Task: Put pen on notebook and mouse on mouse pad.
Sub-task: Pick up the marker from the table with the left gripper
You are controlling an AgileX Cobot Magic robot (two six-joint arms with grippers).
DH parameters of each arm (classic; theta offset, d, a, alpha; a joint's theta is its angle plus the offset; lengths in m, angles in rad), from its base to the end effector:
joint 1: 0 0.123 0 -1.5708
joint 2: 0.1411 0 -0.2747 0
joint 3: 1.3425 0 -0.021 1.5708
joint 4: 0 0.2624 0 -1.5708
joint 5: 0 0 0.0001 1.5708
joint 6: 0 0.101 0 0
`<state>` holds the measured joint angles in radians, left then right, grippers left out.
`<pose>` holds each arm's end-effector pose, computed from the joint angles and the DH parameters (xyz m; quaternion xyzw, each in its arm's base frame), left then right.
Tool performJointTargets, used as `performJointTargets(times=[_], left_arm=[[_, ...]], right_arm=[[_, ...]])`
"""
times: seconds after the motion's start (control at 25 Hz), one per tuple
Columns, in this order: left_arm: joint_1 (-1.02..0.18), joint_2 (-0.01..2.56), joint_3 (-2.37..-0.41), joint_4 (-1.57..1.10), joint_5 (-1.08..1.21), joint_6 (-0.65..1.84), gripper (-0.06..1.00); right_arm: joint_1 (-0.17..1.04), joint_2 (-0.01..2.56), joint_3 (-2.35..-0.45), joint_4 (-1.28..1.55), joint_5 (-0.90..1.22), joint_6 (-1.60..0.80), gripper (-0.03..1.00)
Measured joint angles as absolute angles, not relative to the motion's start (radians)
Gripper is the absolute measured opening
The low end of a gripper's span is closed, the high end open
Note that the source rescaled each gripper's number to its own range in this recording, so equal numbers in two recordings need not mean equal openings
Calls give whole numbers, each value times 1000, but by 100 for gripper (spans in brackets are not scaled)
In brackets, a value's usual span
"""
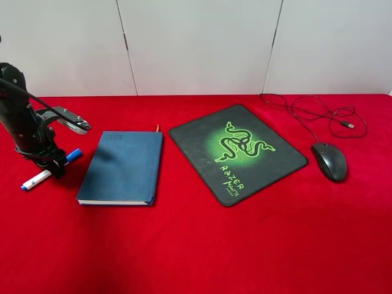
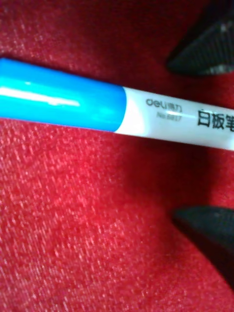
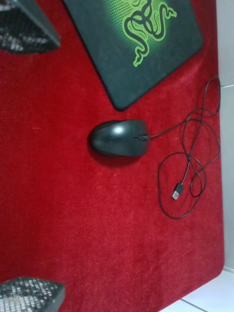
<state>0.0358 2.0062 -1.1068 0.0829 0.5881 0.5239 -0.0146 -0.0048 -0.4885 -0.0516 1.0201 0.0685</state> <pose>0.3623 0.0176 0.0779 0.2720 0.9582 0.0483 0.0746 0.0270 -0.0048 0.2788 0.0354 0.8432 -0.0114 0.5362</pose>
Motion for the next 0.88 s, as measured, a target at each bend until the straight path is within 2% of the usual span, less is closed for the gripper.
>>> performJointTargets(times=[0.4, 0.88], left_arm=[[36, 2007, -1107, 84, 586, 524, 1], [36, 1969, -1107, 85, 588, 509, 0]], right_arm=[[-15, -5, -489, -52, 1020, 69, 100], [-15, -5, -489, -52, 1020, 69, 100]])
